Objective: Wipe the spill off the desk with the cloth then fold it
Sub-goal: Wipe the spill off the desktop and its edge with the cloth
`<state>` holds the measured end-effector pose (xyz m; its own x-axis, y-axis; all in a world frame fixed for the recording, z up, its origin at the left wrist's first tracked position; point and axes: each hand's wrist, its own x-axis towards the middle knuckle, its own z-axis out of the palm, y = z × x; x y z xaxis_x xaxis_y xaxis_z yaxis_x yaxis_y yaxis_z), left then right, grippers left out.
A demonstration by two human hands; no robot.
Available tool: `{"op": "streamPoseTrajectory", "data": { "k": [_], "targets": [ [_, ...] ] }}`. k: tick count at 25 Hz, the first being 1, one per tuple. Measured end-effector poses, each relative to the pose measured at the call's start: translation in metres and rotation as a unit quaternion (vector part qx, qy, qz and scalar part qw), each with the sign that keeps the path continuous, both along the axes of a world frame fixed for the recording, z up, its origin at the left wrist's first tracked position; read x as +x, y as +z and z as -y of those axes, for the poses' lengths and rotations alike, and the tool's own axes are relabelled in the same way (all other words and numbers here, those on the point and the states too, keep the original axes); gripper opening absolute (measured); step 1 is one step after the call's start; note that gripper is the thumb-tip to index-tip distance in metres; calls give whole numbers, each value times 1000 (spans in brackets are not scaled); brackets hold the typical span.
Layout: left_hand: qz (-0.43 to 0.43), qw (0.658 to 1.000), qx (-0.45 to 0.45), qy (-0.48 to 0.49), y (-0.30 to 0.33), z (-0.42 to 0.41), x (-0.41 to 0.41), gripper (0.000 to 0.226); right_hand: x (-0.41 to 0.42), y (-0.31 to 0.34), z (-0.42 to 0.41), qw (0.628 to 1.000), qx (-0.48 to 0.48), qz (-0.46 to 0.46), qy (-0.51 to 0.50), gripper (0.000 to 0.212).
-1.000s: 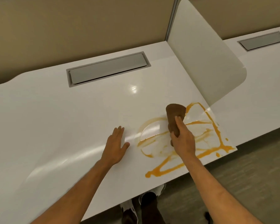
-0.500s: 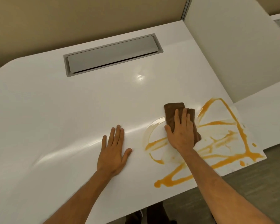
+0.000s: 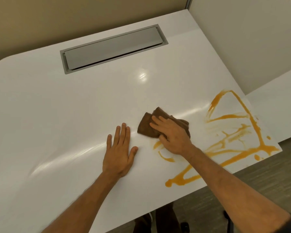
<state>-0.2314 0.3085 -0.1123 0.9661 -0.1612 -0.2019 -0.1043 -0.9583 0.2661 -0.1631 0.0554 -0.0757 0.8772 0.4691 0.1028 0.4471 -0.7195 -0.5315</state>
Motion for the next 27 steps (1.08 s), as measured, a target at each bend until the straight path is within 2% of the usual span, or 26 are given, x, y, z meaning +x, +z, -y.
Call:
{"op": "streamPoseTrajectory", "data": {
  "k": [7, 10, 11, 13, 15, 16, 17, 19, 21, 22, 24, 25, 27],
  "targets": [
    [3, 1000, -5, -5, 4, 0, -1, 77, -87, -2, 13, 996, 47, -70, 9, 52],
    [-7, 1000, -8, -15, 9, 0, -1, 83, -110, 4, 19, 986, 82, -144, -34, 49],
    [-7, 1000, -13, -23, 11, 0, -3, 85, -112, 11, 21, 971, 118, -194, -76, 50],
    [-8, 998, -28, -50, 15, 0, -12, 87, -111, 26, 27, 906, 244, -298, -179, 55],
    [-12, 996, -44, -76, 15, 4, -29, 87, -107, 37, 40, 837, 365, -302, -273, 57],
    [-14, 995, -44, -85, 13, 5, -38, 88, -107, 41, 47, 821, 394, -278, -307, 57],
    [-15, 995, -41, -90, 12, 7, -45, 89, -108, 42, 52, 823, 390, -251, -328, 57],
    [-14, 995, -39, -91, 10, 7, -48, 89, -117, 37, 52, 866, 306, -195, -345, 58],
    [-19, 995, -37, -93, 10, 6, -46, 88, -136, 21, 39, 933, 127, -144, -305, 59],
    [-18, 995, -33, -93, 9, 5, -44, 88, -144, 11, 30, 953, 30, -116, -279, 62],
    [-17, 995, -26, -94, 9, 6, -44, 89, -149, -2, 21, 949, -67, -104, -290, 76],
    [-16, 995, -25, -95, 10, 8, -44, 90, -144, -5, 20, 938, -69, -112, -320, 82],
    [-17, 995, -27, -93, 11, 9, -45, 91, -126, -7, 14, 927, -62, -116, -353, 76]
  ]
}}
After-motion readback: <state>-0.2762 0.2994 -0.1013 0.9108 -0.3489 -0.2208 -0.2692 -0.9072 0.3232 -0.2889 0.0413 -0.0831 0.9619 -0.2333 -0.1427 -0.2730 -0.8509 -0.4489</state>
